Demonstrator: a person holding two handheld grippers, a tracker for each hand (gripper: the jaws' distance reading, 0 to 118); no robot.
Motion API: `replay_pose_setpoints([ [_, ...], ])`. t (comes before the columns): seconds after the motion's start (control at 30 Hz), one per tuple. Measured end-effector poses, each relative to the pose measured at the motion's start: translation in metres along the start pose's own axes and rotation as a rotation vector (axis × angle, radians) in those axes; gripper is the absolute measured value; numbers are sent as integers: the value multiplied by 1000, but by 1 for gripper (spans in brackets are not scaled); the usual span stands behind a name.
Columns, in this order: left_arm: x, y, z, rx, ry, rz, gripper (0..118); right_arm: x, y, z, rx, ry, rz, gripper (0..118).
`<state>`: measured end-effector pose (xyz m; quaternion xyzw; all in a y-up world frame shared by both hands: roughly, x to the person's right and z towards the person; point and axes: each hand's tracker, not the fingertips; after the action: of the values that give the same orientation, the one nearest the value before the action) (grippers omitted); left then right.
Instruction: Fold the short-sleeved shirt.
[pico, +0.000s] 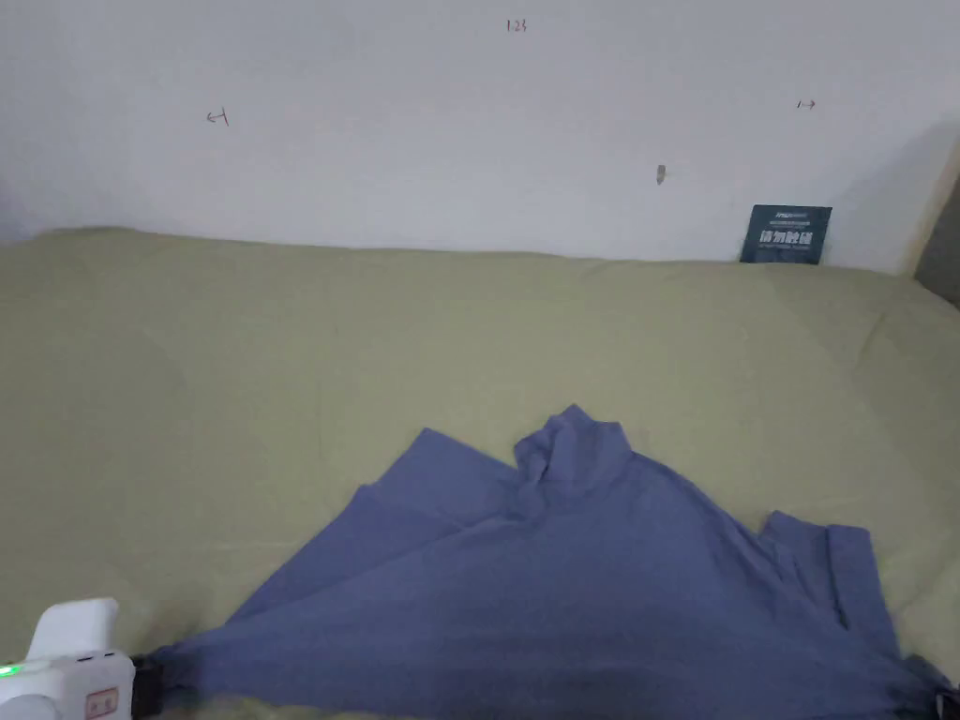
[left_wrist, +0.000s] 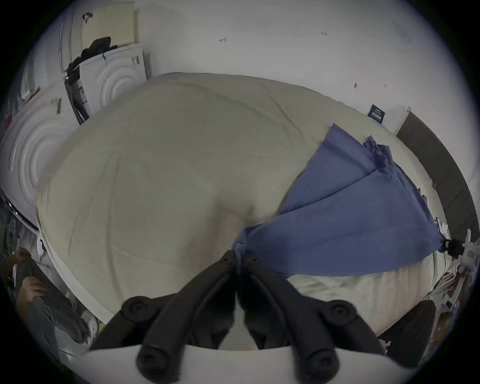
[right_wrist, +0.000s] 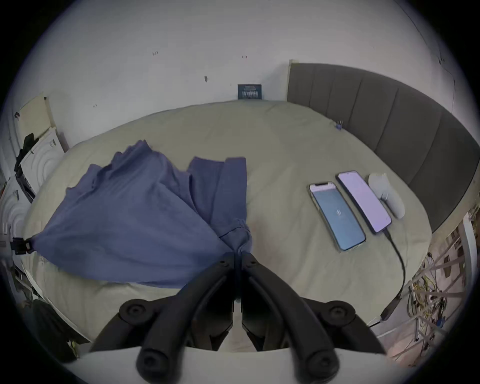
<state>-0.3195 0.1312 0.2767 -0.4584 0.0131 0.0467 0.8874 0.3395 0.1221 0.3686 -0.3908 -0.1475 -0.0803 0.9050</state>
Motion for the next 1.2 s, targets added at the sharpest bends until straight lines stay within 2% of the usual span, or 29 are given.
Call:
replay_pose_setpoints([
  [0.03, -1, 1, 0, 1, -7, 0, 43, -1, -1, 0, 1, -11, 1, 28],
  [0.07, -1, 1, 1, 4, -9, 0, 95, -3, -3, 3, 1, -16, 4, 79],
  [0.1, -1, 1, 1, 0, -7, -3, 115, -2, -2, 3, -7, -11, -1, 114],
  [0.13, -1, -1, 4, 3, 4, -4, 114, -1, -3, 4, -16, -8, -10, 115],
  [0.17, -2, 0, 13, 67, 19, -13, 114, 0, -2, 17, 67, -12, -31, 108],
  [0.23, -2, 2, 30, 72, 36, -14, 113, -10, -6, 39, 20, -28, -20, 103],
  [0.27, -3, 2, 40, 95, 29, -8, 111, -12, -7, 49, 33, -32, -16, 84],
  [0.3, -3, 2, 50, 119, 23, 0, 105, -15, -8, 62, 61, -25, -15, 53],
  [0.33, -3, 1, 57, 126, 26, 2, 82, -26, -8, 53, 82, -18, -14, 12],
  [0.37, -4, -1, 66, 151, 28, -1, 16, -33, -9, 61, 113, -23, -15, 0],
  [0.4, -5, -5, 69, 166, 22, -2, 0, -40, -12, 65, 114, -27, 5, 0],
  [0.43, -7, -8, 71, 168, 22, 4, 0, -44, -17, 73, 146, -35, 16, 0],
  [0.5, -14, -16, 76, 181, 22, 27, 0, -44, -24, 69, 136, 33, 13, 0],
  [0.57, -20, -23, 76, 179, 17, 39, 0, -52, -31, 72, 145, 44, 19, 0],
  [0.6, -23, -25, 76, 178, 16, 44, 0, -69, -21, 88, 151, 34, 45, 0],
  [0.7, -29, -27, 72, 162, 24, 52, 0, -86, -22, 95, 158, 50, 65, 0],
  [0.73, -32, -28, 70, 157, 23, 59, 0, -68, -23, 75, 127, 93, 26, 0],
  [0.83, -40, -21, 59, 130, -25, 88, 0, -64, -16, 66, 125, 105, 35, 0],
  [0.87, -42, -18, 56, 129, -32, 86, 0, -88, -25, 82, 156, 82, 72, 0],
  [0.9, -42, -13, 51, 121, -37, 72, 0, -91, -26, 82, 150, 89, 77, 0],
  [0.93, -37, -8, 46, 100, -52, 46, 6, -94, -27, 82, 147, 95, 81, 0],
  [0.97, -38, -2, 37, 61, -90, 23, 38, -94, -28, 77, 139, 103, 82, 0],
  [1.0, -38, 2, 29, 35, -99, 11, 77, -91, -29, 70, 134, 108, 85, 0],
  [1.03, -37, 6, 18, 27, -87, 16, 109, -92, -29, 69, 129, 115, 90, 0],
  [1.07, -28, 9, 10, -9, -91, -5, 117, -94, -30, 68, 121, 129, 94, 0],
  [1.2, -20, 22, -20, -52, -33, -72, 117, -105, -39, 67, 103, 145, 121, 0],
])
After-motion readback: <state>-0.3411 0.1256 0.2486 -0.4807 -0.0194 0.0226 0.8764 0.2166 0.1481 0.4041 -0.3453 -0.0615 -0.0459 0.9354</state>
